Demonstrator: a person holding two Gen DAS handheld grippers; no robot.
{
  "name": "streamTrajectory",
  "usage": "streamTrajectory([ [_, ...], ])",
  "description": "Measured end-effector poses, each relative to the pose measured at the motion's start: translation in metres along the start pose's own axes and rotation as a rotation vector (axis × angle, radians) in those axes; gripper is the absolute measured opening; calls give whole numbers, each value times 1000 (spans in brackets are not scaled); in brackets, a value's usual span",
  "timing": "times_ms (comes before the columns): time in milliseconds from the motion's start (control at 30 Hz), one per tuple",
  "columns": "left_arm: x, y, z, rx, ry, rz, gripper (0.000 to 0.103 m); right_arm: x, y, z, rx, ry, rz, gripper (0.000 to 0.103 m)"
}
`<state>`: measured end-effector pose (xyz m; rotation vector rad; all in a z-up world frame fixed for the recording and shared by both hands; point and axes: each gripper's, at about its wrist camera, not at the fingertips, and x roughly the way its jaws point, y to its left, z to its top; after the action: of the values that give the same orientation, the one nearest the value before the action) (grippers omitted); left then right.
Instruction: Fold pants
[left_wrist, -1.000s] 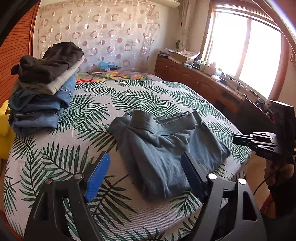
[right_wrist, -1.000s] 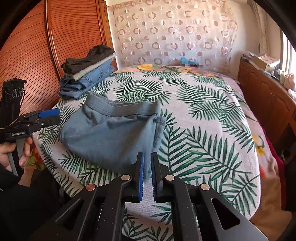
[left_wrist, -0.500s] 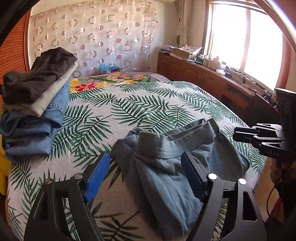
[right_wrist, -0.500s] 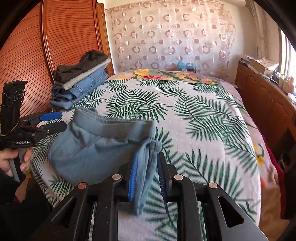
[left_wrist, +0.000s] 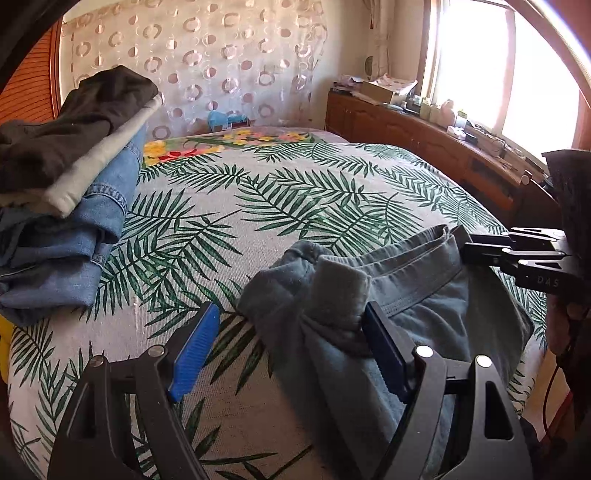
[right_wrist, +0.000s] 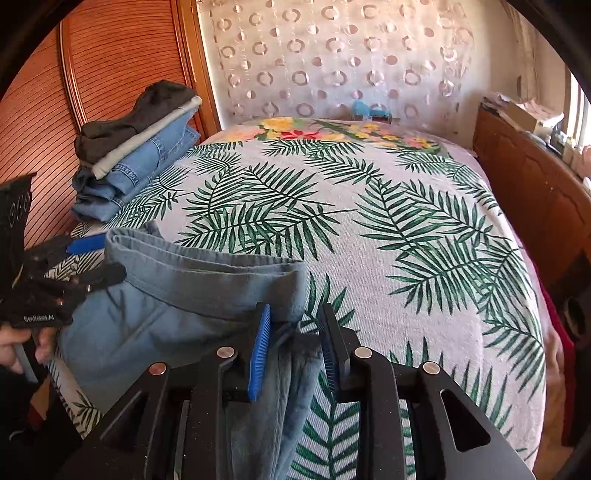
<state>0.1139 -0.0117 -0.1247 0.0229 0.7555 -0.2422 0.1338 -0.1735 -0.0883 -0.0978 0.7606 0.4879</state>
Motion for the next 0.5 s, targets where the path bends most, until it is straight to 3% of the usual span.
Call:
streamTrajectory([
  [200, 2, 1, 0, -10, 12, 2, 80, 7, -5, 9, 26, -40, 38, 27],
  [267, 2, 0, 0, -7, 8, 7, 80, 6, -5, 9, 21, -55, 49, 7],
  [500, 0, 6, -1, -40, 3, 13, 80, 1, -10, 7, 45, -122, 2, 5],
])
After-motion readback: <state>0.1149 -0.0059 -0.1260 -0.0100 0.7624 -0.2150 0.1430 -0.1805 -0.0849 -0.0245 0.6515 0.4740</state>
